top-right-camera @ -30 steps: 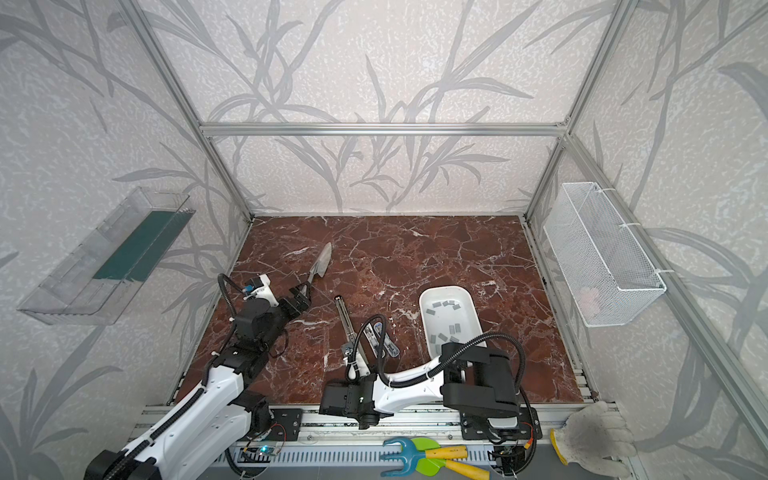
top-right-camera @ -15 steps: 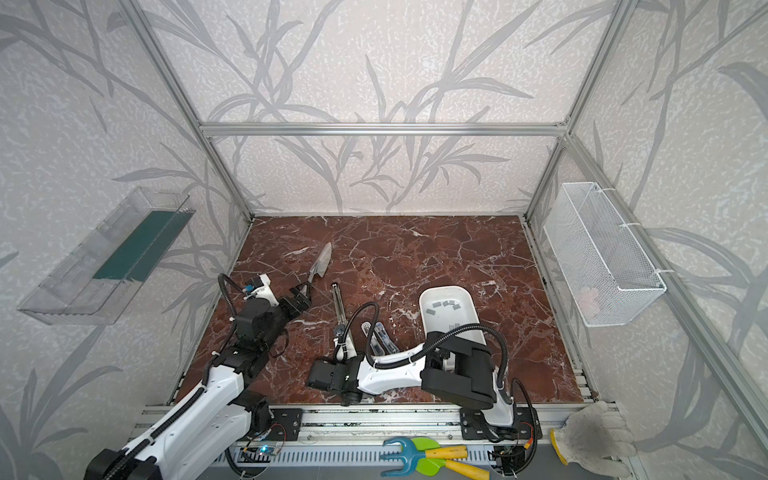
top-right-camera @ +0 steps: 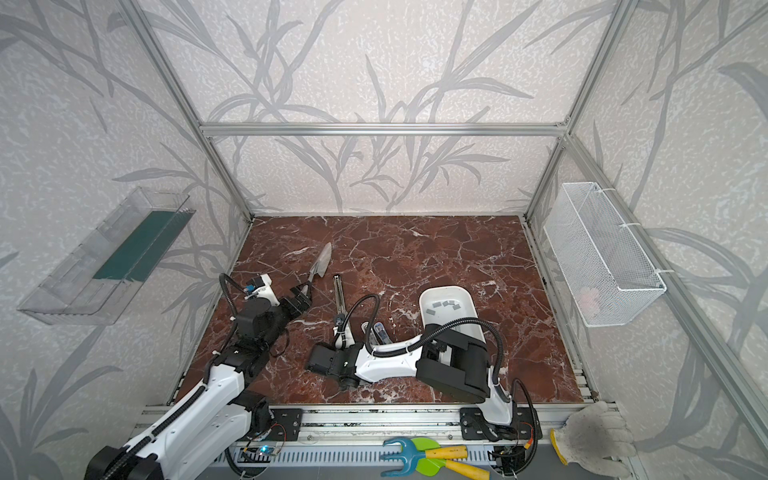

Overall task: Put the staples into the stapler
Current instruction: 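Move the right gripper back over the white tray of staples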

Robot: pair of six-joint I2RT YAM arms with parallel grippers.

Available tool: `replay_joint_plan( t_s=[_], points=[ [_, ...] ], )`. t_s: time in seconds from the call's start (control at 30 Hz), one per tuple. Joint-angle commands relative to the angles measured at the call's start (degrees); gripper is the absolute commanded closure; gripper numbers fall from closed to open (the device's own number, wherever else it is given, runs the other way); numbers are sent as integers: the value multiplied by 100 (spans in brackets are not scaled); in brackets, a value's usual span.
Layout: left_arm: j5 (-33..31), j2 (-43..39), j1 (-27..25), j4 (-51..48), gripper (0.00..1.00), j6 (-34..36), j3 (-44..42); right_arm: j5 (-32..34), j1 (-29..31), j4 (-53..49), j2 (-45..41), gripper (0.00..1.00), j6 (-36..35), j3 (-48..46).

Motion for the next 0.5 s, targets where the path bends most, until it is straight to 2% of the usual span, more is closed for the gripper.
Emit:
replay_joint_plan(
  t_s=[0.0, 0.27, 0.37, 0.43, 0.47],
  points=[
    [-16, 15, 20, -249, 1, 161, 231, -23, 33, 44, -687, 63, -251, -213],
    [-415, -116, 15, -840, 1, 634, 482, -428, 21, 175, -2057, 39, -1055, -692],
    [-788, -383, 26, -1727, 1, 767, 671, -778, -157, -42, -2554, 32, -1601, -673],
    [-1152, -596, 30, -2199, 1, 714, 669, -656, -279, -233, -2938, 26, -1841, -747],
    [-1014, -717, 28, -2183, 1, 927, 545, -567, -387, -187, -3211, 21, -1961, -942]
  ],
)
